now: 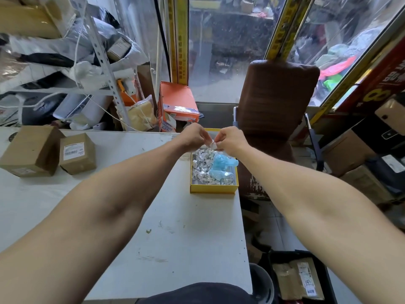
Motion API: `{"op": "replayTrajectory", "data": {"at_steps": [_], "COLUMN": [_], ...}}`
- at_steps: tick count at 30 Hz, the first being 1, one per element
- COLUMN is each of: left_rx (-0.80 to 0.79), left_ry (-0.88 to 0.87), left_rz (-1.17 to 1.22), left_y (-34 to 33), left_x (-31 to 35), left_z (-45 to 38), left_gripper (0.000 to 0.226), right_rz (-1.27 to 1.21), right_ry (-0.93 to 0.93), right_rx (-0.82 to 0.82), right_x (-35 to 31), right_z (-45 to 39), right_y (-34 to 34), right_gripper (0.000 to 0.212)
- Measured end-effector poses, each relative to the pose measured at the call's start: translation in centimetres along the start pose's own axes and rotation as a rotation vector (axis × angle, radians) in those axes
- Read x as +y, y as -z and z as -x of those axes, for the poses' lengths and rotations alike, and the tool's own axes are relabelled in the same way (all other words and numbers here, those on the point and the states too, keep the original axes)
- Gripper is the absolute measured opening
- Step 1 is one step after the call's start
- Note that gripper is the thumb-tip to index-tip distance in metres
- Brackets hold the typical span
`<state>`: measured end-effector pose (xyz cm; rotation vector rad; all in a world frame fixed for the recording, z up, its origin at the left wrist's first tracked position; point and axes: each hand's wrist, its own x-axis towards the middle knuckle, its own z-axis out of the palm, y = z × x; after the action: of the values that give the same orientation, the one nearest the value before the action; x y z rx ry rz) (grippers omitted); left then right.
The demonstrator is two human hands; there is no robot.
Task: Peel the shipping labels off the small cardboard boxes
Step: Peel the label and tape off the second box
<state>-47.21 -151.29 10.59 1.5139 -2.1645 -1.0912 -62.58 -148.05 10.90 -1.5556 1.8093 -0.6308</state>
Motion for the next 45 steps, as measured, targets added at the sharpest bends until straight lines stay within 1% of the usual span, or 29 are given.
{"op": "replayTrajectory", "data": {"at_steps": [2, 4, 7, 9, 11, 14, 16, 18, 20, 23, 26, 28, 30, 31, 32, 33, 34, 36, 38, 40, 45], "left_rx": [0.036, 0.084, 0.076, 0.082, 0.084, 0.107, 0.105, 0.058, 0.025, 0.048, 0.070, 0.082, 0.079, 0.069, 0.058, 0.049, 0.040, 0.040, 0.043, 0.051, 0.086], "left_ry": [0.020, 0.081, 0.146, 0.184, 0.214, 0.183, 0.156, 0.151, 0.140, 0.139, 0.160, 0.171, 0.184, 0.194, 0.208, 0.218, 0.226, 0.238, 0.239, 0.236, 0.164], "left_rz": [0.039, 0.057, 0.032, 0.024, 0.034, 0.032, 0.030, 0.038, 0.023, 0.007, -0.046, -0.089, -0.146, -0.170, -0.185, -0.200, -0.217, -0.252, -0.291, -0.331, -0.447], "left_y": [0.0, -0.2, -0.6, -0.5, -0.4, -0.9, -1.3, -1.6, -1.9, -2.1, -2.6, -3.0, -3.4, -3.6, -3.8, -4.0, -4.3, -4.8, -5.2, -5.5, -6.0], "left_x": [0.1, 0.1, 0.1, -0.1, -0.4, -0.6, -0.6, -0.6, -0.8, -1.5, -2.0, -2.1, -2.3, -2.4, -2.5, -2.6, -2.7, -2.7, -2.6, -2.6, -3.0], "left_z": [-0.3, -0.8, -1.5, -1.9, -2.2, -2.3, -2.2, -2.0, -1.9, -1.6, -1.6, -1.6, -1.7, -1.7, -1.7, -1.7, -1.8, -1.8, -2.0, -2.2, -2.6], "left_gripper": [0.016, 0.017, 0.012, 0.010, 0.011, 0.025, 0.032, 0.026, 0.021, 0.020, 0.023, 0.023, 0.025, 0.027, 0.028, 0.030, 0.030, 0.030, 0.036, 0.039, 0.019], "right_rz": [-0.040, -0.108, -0.210, -0.257, -0.204, -0.050, -0.016, -0.023, -0.046, -0.121, -0.140, -0.219, -0.368, -0.368, -0.276, -0.122, 0.035, 0.247, 0.357, 0.418, 0.534], "right_ry": [0.021, 0.026, 0.005, 0.005, 0.014, 0.026, -0.003, -0.043, -0.073, -0.082, -0.081, -0.102, -0.174, -0.189, -0.178, -0.153, -0.124, -0.074, -0.029, 0.018, 0.080], "right_rx": [0.044, 0.056, 0.000, -0.064, -0.088, -0.031, 0.005, 0.022, 0.014, -0.057, -0.217, -0.273, -0.203, -0.152, -0.115, -0.112, -0.129, -0.175, -0.199, -0.203, -0.209], "right_x": [0.3, 0.5, 0.8, 1.0, 1.1, 1.1, 1.4, 1.8, 2.5, 2.8, 2.9, 3.2, 3.8, 4.2, 4.5, 5.0, 5.6, 6.4, 7.0, 7.3, 7.8], "right_z": [-0.2, -0.4, -0.7, -0.8, -0.8, -1.2, -1.7, -2.0, -2.2, -2.0, -2.0, -2.1, -2.5, -2.7, -2.8, -2.9, -2.8, -2.6, -2.3, -2.0, -1.9], "right_y": [-0.1, -0.2, -0.3, -0.3, -0.3, -0.6, -1.0, -1.4, -1.7, -2.1, -1.8, -1.5, -1.1, -0.9, -0.7, -0.6, -0.5, -0.7, -1.1, -1.6, -2.7], "right_gripper": [0.011, 0.011, 0.004, 0.010, 0.015, 0.013, 0.013, 0.014, 0.009, 0.007, 0.017, 0.030, 0.048, 0.052, 0.054, 0.053, 0.053, 0.053, 0.054, 0.055, 0.053]}}
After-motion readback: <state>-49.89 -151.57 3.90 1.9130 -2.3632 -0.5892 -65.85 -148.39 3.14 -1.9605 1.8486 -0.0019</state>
